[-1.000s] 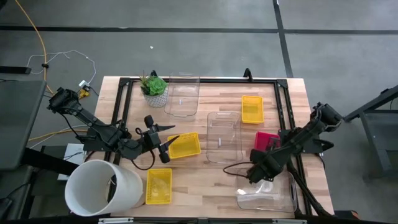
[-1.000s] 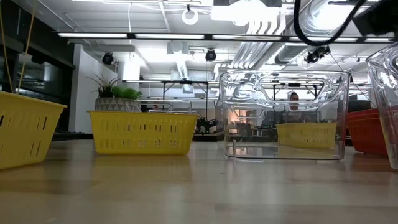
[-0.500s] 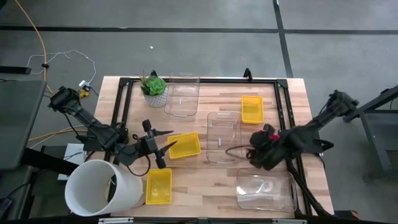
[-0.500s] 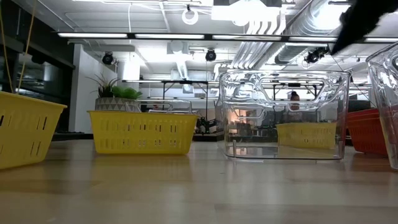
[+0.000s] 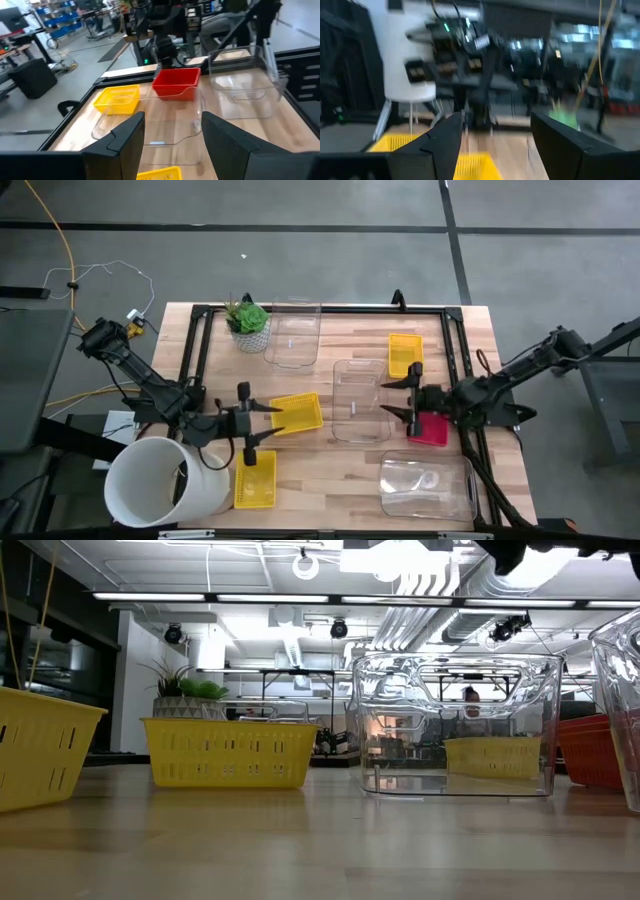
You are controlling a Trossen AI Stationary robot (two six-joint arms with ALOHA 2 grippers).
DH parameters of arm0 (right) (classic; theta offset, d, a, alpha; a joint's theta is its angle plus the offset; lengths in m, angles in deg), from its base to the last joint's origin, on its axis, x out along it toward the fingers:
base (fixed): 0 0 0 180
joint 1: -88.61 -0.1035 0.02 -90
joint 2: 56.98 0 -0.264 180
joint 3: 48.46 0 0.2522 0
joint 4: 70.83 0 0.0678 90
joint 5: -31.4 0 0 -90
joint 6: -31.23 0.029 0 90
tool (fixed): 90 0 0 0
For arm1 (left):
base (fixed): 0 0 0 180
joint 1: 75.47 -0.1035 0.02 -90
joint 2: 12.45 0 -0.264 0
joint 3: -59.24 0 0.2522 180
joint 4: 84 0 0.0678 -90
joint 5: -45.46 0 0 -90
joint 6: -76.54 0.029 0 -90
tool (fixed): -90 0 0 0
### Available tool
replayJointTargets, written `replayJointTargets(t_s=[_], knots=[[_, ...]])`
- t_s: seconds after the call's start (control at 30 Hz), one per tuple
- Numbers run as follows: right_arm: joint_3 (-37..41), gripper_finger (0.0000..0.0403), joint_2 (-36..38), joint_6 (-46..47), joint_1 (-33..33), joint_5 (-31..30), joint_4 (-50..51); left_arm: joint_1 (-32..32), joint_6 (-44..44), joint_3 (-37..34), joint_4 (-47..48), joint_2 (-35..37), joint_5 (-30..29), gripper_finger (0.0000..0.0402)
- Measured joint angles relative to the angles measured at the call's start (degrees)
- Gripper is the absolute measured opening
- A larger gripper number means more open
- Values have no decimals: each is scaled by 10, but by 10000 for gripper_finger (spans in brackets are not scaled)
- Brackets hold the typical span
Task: Stack baskets by color
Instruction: Stack the bottom yellow bin on the middle yellow bin
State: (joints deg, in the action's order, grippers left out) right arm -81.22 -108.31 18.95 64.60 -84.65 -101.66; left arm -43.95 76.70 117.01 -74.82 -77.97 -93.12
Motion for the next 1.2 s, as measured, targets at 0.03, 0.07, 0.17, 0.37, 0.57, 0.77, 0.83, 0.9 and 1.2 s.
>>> replayJointTargets(t_s=[0.03,0.07,0.17,0.37,0.57,0.77,0.83,0.9,1.2], knots=[[3,222,0,-11,9,18,-19,-3,-2,0,0,0,0,184],[4,222,0,-19,17,33,-28,-6,-5,0,0,0,0,184],[4,222,0,-35,34,67,-29,-15,-15,0,0,0,0,184],[4,222,0,-32,51,76,-31,-45,-35,0,1,0,4,184],[4,222,0,-30,53,76,-30,-145,-131,65,175,-5,220,184],[4,222,0,-30,53,76,-23,-215,-220,145,380,-70,386,184],[4,222,0,-30,53,76,-23,-217,-242,162,445,-97,411,184],[4,222,0,-27,53,75,-19,-210,-256,180,491,-131,430,184],[3,222,0,-11,53,74,-9,-153,-260,239,632,-254,466,184]])
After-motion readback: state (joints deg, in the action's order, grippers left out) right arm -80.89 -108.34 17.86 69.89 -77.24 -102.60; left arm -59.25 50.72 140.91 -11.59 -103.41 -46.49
